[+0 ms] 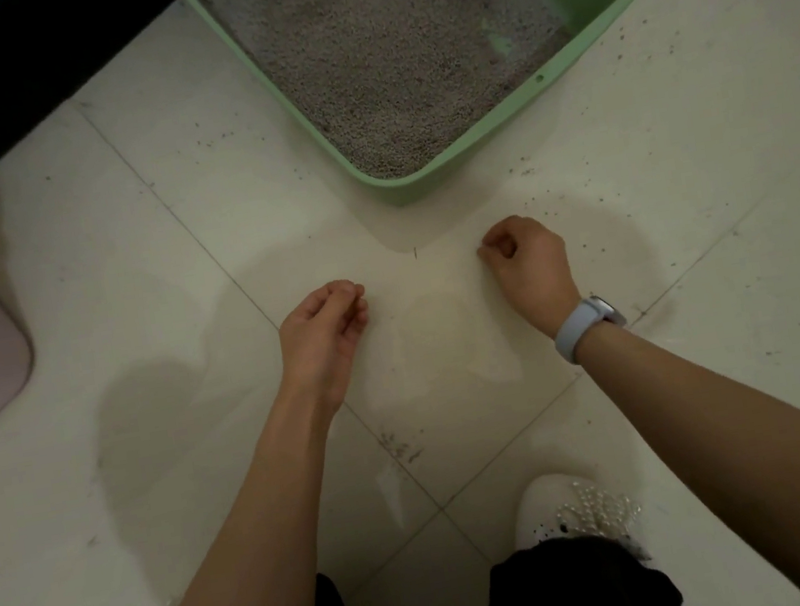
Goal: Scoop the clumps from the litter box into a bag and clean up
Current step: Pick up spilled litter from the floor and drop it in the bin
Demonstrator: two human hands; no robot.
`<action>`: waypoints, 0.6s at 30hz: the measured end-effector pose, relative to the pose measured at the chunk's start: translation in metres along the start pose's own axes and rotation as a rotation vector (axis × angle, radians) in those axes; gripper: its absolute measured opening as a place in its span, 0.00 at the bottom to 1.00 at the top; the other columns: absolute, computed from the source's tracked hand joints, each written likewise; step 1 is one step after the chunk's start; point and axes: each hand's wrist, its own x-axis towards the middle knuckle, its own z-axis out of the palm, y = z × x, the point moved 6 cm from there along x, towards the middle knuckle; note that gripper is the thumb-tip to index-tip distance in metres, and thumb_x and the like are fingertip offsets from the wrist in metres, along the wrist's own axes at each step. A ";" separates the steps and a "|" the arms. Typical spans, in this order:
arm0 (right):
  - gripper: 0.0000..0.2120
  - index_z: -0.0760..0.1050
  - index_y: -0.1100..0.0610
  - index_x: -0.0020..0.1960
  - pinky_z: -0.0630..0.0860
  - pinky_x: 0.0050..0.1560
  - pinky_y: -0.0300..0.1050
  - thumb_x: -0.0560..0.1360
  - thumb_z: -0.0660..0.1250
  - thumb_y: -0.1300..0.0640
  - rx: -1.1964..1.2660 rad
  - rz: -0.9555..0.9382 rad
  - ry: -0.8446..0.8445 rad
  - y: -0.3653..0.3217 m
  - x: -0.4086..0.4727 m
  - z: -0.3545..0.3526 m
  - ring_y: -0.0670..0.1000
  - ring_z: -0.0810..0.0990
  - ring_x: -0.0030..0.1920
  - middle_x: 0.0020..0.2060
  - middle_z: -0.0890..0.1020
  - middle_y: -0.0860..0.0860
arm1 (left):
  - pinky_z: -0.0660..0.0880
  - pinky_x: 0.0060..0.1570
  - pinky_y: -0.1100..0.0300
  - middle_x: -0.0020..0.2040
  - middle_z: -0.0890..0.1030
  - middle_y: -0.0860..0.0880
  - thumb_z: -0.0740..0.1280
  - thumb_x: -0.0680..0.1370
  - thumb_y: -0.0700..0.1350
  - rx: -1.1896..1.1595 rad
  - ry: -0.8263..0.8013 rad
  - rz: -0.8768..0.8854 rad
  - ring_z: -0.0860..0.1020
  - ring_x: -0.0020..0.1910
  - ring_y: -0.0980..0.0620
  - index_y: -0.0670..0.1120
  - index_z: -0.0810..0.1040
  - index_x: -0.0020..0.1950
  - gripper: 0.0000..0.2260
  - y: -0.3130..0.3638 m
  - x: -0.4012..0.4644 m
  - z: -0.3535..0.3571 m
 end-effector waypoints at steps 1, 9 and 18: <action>0.06 0.78 0.66 0.47 0.61 0.39 0.33 0.73 0.65 0.64 -0.011 -0.014 0.015 0.000 0.000 0.001 0.58 0.76 0.44 0.45 0.78 0.61 | 0.75 0.35 0.68 0.31 0.80 0.49 0.63 0.76 0.32 -0.023 -0.010 -0.006 0.77 0.31 0.56 0.40 0.76 0.41 0.07 0.001 0.000 0.000; 0.08 0.74 0.66 0.48 0.62 0.40 0.36 0.78 0.60 0.62 0.103 0.055 0.042 -0.002 -0.002 0.001 0.54 0.73 0.42 0.43 0.76 0.58 | 0.72 0.30 0.66 0.27 0.76 0.48 0.50 0.73 0.31 -0.084 -0.048 -0.103 0.72 0.29 0.53 0.39 0.72 0.37 0.13 0.002 -0.001 -0.010; 0.11 0.74 0.59 0.29 0.62 0.26 0.36 0.66 0.56 0.62 1.500 0.537 -0.257 0.000 -0.016 -0.005 0.47 0.66 0.27 0.27 0.73 0.51 | 0.67 0.36 0.68 0.32 0.75 0.54 0.69 0.74 0.41 1.009 0.099 0.322 0.72 0.33 0.58 0.44 0.82 0.45 0.03 -0.008 -0.004 -0.007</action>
